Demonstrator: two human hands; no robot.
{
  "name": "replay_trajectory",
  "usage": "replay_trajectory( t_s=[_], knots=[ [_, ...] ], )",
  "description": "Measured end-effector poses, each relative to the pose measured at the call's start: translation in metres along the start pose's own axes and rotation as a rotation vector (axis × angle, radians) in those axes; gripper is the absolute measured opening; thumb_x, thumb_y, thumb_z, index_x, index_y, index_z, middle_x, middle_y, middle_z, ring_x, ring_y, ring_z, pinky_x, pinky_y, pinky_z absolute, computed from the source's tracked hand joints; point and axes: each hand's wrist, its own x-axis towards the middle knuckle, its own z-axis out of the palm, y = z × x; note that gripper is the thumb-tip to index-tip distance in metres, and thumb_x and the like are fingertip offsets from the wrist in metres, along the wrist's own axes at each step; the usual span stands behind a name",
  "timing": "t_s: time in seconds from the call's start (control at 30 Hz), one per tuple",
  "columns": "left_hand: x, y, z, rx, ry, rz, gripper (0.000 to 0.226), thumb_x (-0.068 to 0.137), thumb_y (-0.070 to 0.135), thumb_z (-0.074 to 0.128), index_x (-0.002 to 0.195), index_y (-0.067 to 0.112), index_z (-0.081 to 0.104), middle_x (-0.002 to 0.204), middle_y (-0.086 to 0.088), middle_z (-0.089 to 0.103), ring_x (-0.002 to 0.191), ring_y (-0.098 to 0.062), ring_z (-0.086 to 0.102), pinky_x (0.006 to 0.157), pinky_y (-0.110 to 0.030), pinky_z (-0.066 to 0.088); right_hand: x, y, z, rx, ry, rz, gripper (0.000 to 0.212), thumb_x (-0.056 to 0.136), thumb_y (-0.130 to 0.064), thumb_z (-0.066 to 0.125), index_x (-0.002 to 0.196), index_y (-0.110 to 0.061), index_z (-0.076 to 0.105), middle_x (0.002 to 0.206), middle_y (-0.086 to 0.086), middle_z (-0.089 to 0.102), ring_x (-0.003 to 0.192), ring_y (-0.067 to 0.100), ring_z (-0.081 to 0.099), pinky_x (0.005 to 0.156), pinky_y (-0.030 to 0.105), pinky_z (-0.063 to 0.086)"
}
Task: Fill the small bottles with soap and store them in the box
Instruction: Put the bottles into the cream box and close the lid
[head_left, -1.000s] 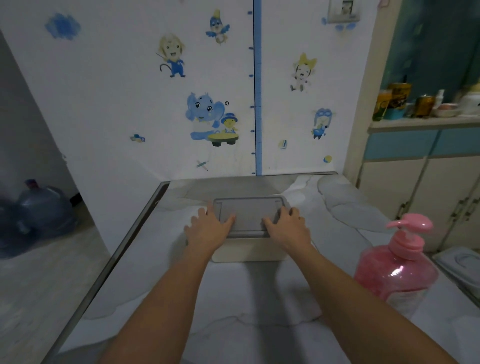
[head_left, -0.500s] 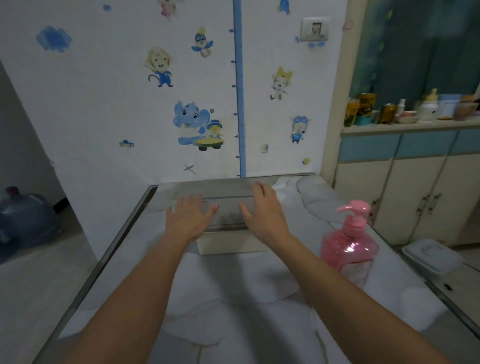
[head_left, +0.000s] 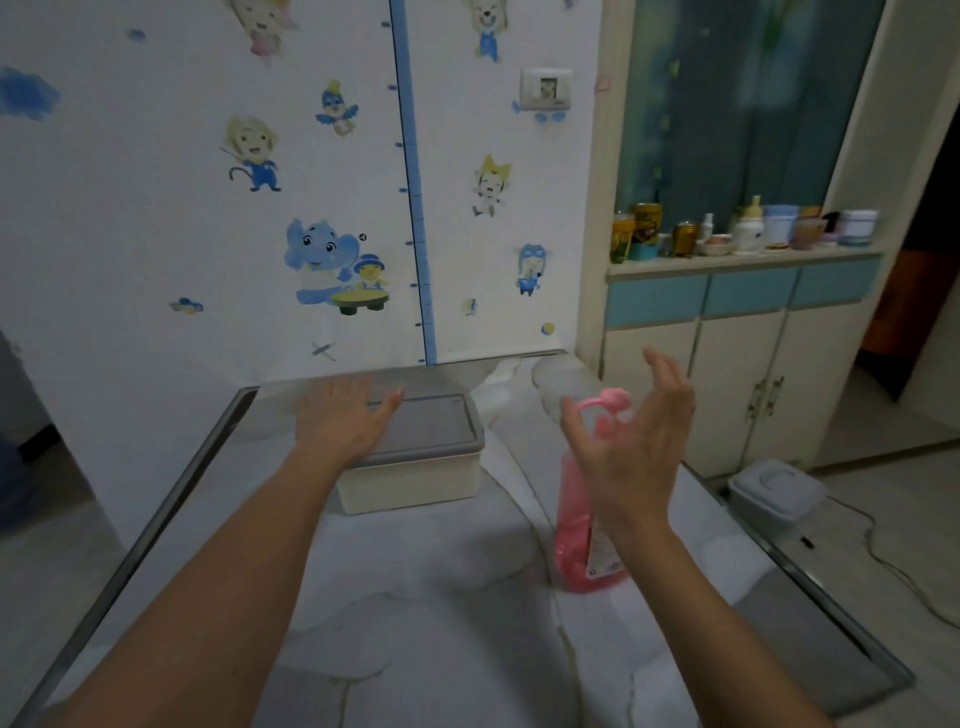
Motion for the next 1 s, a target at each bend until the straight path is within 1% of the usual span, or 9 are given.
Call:
replay_trajectory(
  t_s=[0.1,0.17,0.23,0.3,0.37,0.53,0.7,0.83,1.0],
  knots=[
    [-0.003,0.004,-0.004,-0.008,-0.014,0.000,0.082,0.088,0.073,0.010,0.152,0.022,0.020,0.160,-0.005,0.019,0.147,-0.026,0.013,0.116,-0.053,0.015,-0.024,0.029,-0.002,-0.078,-0.193,0.181,0.102,0.067,-0.051,0.078,0.144,-0.019,0.021,0.145,0.005,0.027,0.133,0.026,0.033,0.105,0.051,0.037],
    [-0.004,0.005,-0.007,-0.008,-0.032,-0.004,0.082,0.088,0.074,0.009,0.153,0.024,0.015,0.161,-0.003,0.013,0.148,-0.025,0.008,0.117,-0.054,0.013,-0.037,0.040,0.002,-0.050,-0.305,0.295,0.108,0.063,-0.054,0.079,0.146,-0.027,0.016,0.149,-0.001,0.022,0.135,0.025,0.031,0.102,0.054,0.040],
    [-0.004,0.006,-0.009,0.000,-0.040,-0.004,0.083,0.087,0.074,0.007,0.153,0.024,0.013,0.161,-0.002,0.011,0.148,-0.025,0.006,0.117,-0.053,0.013,-0.045,0.048,0.007,0.000,-0.345,0.351,0.105,0.061,-0.051,0.081,0.144,-0.033,0.018,0.143,-0.004,0.027,0.127,0.025,0.040,0.093,0.051,0.048],
    [-0.003,0.004,-0.011,0.005,-0.042,-0.004,0.084,0.086,0.075,0.007,0.153,0.024,0.012,0.162,-0.003,0.010,0.149,-0.025,0.007,0.116,-0.052,0.013,-0.047,0.053,0.013,0.020,-0.340,0.336,0.094,0.060,-0.045,0.082,0.137,-0.033,0.028,0.133,-0.004,0.034,0.117,0.022,0.047,0.086,0.046,0.051],
    [-0.002,0.001,-0.012,0.001,-0.048,-0.006,0.085,0.086,0.076,0.007,0.153,0.024,0.012,0.162,-0.003,0.011,0.148,-0.025,0.008,0.116,-0.052,0.012,-0.047,0.057,0.019,0.040,-0.319,0.319,0.084,0.060,-0.040,0.083,0.129,-0.029,0.036,0.123,-0.005,0.038,0.111,0.019,0.049,0.086,0.043,0.051],
    [-0.001,-0.002,-0.008,0.029,-0.048,-0.007,0.088,0.085,0.076,0.007,0.152,0.021,0.017,0.160,-0.005,0.017,0.147,-0.025,0.014,0.115,-0.050,0.014,-0.043,0.062,0.043,0.100,-0.265,0.318,0.072,0.062,-0.035,0.084,0.120,-0.023,0.043,0.116,-0.005,0.039,0.104,0.016,0.048,0.088,0.043,0.051],
    [0.003,-0.008,-0.003,0.039,-0.041,-0.018,0.088,0.085,0.077,0.008,0.151,0.020,0.023,0.158,-0.006,0.023,0.145,-0.024,0.019,0.114,-0.051,0.017,-0.030,0.064,0.081,0.155,-0.222,0.307,0.067,0.063,-0.038,0.081,0.117,-0.022,0.044,0.114,-0.004,0.041,0.104,0.017,0.046,0.089,0.043,0.049],
    [0.006,-0.012,-0.001,0.052,-0.020,-0.015,0.085,0.087,0.074,0.010,0.149,0.019,0.027,0.155,-0.008,0.029,0.143,-0.025,0.025,0.113,-0.050,0.021,-0.015,0.071,0.117,0.157,-0.273,0.322,0.068,0.064,-0.039,0.079,0.119,-0.022,0.042,0.116,-0.001,0.041,0.106,0.021,0.048,0.090,0.046,0.049],
    [0.006,-0.014,0.007,0.049,-0.046,-0.012,0.082,0.089,0.072,0.008,0.151,0.020,0.020,0.159,-0.007,0.020,0.147,-0.025,0.015,0.116,-0.050,0.012,-0.003,0.080,0.151,0.132,-0.291,0.297,0.073,0.064,-0.036,0.081,0.122,-0.018,0.040,0.121,0.003,0.039,0.108,0.027,0.046,0.091,0.046,0.047]
  ],
)
